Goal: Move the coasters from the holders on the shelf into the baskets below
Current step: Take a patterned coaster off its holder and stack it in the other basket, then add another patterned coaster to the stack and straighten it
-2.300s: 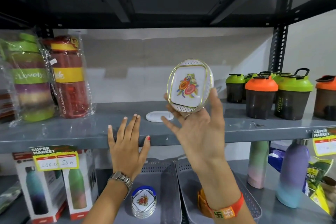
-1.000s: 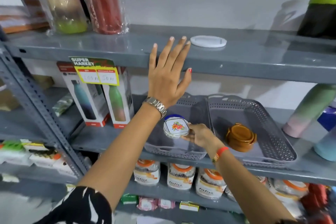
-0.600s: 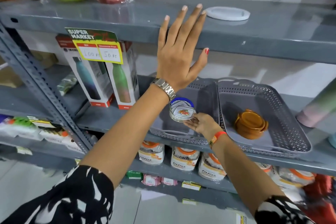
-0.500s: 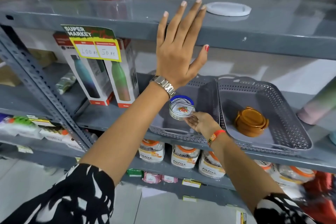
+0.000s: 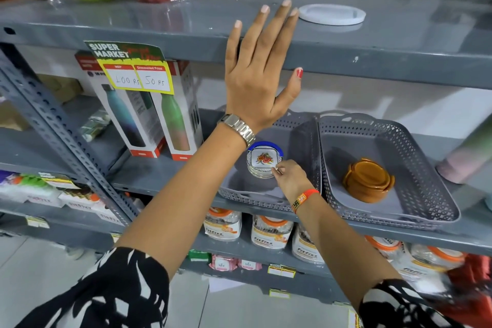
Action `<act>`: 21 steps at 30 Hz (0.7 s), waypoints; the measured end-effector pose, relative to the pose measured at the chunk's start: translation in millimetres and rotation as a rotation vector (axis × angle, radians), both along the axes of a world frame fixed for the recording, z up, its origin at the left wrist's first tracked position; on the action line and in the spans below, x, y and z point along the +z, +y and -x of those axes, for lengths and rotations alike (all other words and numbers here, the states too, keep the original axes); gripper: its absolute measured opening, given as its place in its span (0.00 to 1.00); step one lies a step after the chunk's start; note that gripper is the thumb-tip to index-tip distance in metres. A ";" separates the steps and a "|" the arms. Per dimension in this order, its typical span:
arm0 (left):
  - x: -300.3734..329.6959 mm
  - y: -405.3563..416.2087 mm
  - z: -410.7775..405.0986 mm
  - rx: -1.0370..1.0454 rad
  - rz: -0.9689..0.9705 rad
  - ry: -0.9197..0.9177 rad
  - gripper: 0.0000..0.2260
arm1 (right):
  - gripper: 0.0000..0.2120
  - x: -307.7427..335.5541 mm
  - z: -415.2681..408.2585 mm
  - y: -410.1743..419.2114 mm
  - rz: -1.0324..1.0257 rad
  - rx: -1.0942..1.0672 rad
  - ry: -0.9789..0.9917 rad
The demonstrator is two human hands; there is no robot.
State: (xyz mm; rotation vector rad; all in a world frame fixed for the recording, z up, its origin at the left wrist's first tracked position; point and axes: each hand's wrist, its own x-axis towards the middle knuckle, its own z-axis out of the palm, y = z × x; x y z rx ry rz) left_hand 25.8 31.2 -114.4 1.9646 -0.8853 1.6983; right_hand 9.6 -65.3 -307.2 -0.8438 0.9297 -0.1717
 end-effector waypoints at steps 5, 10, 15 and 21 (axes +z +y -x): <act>-0.1 0.2 -0.7 0.000 0.004 -0.007 0.25 | 0.09 24.6 7.7 8.5 0.022 -0.136 -0.011; -0.9 1.2 -1.5 -0.009 -0.005 -0.010 0.25 | 0.17 82.3 37.1 24.3 0.279 -0.206 -0.262; -0.4 2.2 -0.4 -0.006 -0.014 0.008 0.25 | 0.18 185.5 80.7 10.5 0.891 -0.467 -0.799; -1.0 2.7 0.7 -0.018 -0.019 0.037 0.25 | 0.11 223.9 103.2 -8.5 1.188 -0.151 -0.488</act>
